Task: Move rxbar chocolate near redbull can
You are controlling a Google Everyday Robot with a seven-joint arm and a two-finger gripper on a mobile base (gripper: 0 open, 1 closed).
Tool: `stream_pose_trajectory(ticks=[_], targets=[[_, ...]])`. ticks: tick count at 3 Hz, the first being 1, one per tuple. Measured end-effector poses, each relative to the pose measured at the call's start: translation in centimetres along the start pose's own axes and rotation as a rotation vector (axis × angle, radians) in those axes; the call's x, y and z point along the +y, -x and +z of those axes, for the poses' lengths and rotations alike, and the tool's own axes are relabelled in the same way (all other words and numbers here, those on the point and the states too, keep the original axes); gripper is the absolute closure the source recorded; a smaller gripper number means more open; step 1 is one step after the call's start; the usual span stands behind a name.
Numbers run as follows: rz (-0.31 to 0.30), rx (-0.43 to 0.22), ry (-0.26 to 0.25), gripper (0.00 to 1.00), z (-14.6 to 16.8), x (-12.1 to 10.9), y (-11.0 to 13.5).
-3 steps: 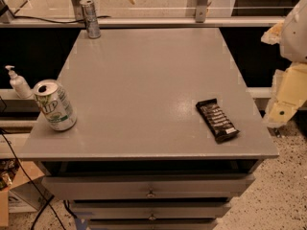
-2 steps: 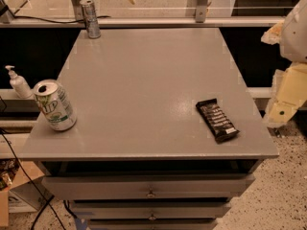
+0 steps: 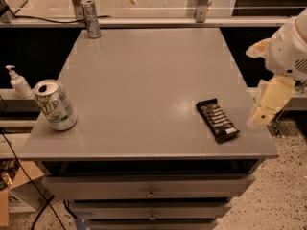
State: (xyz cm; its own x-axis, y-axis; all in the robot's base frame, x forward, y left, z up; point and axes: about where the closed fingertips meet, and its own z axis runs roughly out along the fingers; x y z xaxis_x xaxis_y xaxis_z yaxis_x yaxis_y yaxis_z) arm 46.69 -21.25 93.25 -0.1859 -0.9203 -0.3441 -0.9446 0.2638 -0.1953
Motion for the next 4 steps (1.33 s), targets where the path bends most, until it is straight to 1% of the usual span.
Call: stream_pose_trajectory(ticks=[1, 2, 3, 4], targets=[[0.018, -0.054, 0.036, 0.00, 3.6, -0.9, -0.9], [0.021, -0.058, 0.041, 0.00, 4.0, -1.0, -0.9], [0.061, -0.087, 0.063, 0.00, 5.4, -0.7, -1.2], [0.097, -0.149, 0.113, 0.00, 8.4, -0.1, -0.8]])
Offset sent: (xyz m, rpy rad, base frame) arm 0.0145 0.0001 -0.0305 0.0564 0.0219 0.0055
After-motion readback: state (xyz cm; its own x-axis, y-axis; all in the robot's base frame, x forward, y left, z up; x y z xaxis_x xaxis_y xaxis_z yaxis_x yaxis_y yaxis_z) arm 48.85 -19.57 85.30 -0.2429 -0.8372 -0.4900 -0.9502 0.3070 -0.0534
